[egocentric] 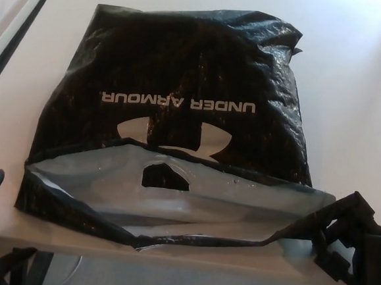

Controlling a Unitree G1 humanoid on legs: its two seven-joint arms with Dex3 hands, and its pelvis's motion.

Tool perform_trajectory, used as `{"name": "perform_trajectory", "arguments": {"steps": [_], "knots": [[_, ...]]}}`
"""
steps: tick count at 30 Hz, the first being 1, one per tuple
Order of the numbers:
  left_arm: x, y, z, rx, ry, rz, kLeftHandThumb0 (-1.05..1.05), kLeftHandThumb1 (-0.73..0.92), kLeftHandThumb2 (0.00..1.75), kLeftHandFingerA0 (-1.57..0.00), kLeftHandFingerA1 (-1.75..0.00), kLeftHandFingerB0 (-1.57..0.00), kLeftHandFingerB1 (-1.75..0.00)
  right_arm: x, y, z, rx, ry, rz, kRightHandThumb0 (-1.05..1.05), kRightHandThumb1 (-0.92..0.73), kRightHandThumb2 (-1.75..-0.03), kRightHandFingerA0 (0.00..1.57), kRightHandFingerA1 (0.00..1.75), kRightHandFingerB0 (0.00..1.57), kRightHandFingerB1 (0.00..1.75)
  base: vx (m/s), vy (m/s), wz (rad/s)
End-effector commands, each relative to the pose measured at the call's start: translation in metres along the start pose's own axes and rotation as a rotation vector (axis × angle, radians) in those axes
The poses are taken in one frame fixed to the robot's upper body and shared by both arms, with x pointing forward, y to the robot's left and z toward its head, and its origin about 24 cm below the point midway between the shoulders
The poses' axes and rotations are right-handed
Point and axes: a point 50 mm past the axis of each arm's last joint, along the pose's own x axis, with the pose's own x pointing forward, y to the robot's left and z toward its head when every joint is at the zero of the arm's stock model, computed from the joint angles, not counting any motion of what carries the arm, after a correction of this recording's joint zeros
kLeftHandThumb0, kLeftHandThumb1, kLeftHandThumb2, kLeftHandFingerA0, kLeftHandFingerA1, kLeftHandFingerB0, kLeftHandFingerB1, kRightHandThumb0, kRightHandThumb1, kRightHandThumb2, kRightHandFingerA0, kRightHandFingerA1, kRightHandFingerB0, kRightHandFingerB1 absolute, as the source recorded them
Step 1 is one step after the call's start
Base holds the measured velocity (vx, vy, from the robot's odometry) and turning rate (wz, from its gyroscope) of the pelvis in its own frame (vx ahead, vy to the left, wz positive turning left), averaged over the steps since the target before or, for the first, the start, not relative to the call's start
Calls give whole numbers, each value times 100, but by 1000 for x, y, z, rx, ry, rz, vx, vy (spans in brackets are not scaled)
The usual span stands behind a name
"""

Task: A plastic bag is kept infront of the robot in the middle of the desk and the robot uses both its hands to grab it from the top and lifts it up and then releases it.

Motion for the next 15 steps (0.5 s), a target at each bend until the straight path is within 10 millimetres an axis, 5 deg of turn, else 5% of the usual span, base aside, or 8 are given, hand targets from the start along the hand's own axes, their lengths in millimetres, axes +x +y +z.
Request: {"name": "perform_trajectory", "arguments": {"steps": [1, 8, 10, 15], "knots": [[-1, -3, 1, 18, 7, -3, -27, 46, 50, -31, -145, 0, 0, -14, -3, -15, -27, 99, 15, -44, -77, -58, 66, 175, 46, 171, 0, 0, 0], [2, -7, 10, 30, -25, -3, -26, 46, 51, -29, -137, 0, 0, -16, -1, -17, -16, 107, 28, -42, -77, -58, 65, 175, 44, 171, 0, 0, 0], [5, -8, 14, 31, -41, 3, -32, 47, 52, -31, -149, 0, 0, -17, -1, -17, -20, 109, 26, -44, -77, -58, 65, 175, 44, 171, 0, 0, 0], [8, -9, 19, 27, -71, 2, -22, 46, 49, -33, -148, 0, 0, -18, -1, -18, -35, 106, 17, -42, -77, -58, 65, 175, 46, 171, 0, 0, 0]]}}
